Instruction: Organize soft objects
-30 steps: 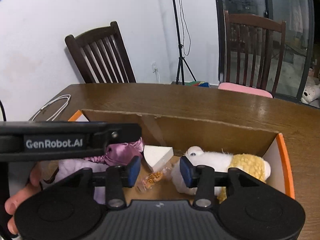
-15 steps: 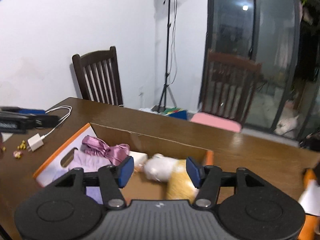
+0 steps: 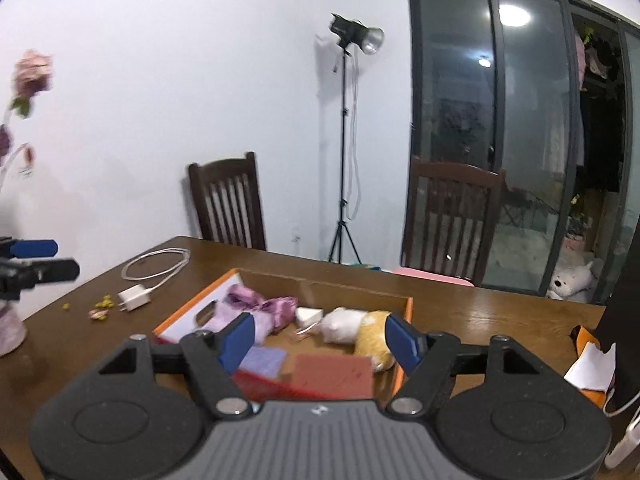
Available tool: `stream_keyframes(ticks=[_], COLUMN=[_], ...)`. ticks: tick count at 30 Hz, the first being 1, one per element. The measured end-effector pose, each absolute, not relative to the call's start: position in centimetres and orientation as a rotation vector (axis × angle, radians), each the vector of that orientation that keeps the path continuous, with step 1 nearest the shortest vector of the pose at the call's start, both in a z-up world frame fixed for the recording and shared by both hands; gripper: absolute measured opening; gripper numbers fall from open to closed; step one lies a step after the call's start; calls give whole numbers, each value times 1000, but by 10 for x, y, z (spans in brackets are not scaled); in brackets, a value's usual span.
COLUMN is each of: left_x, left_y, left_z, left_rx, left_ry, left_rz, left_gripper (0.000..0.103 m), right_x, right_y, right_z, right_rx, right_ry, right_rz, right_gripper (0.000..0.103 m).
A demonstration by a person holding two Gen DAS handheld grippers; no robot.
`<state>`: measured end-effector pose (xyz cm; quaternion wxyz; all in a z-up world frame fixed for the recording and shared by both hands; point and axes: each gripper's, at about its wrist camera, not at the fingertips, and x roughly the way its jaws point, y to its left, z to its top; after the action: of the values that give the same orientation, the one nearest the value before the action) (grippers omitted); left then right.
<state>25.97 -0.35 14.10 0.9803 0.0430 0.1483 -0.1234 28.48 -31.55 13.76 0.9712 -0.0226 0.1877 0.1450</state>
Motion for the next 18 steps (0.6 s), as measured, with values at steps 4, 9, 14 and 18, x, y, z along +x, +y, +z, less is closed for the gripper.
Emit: stream_keyframes(ticks=[4, 9, 14, 18], left_x=[199, 152, 158, 177], left_y=[-6, 0, -1, -7], left_z=[110, 69, 53, 56], left_rx=[120, 18, 21, 26], left_ry=[261, 297, 390, 376], left_rz=[-268, -231, -199, -190], left_gripper=[103, 103, 103, 103], right_x=[235, 175, 147, 155], right_y=[-317, -314, -311, -306], right_z=[110, 61, 21, 16], right_rx=[-72, -68, -30, -62], right_ry=[380, 397, 487, 483], right_rz=[298, 348, 377, 352], right_gripper=[82, 86, 86, 86])
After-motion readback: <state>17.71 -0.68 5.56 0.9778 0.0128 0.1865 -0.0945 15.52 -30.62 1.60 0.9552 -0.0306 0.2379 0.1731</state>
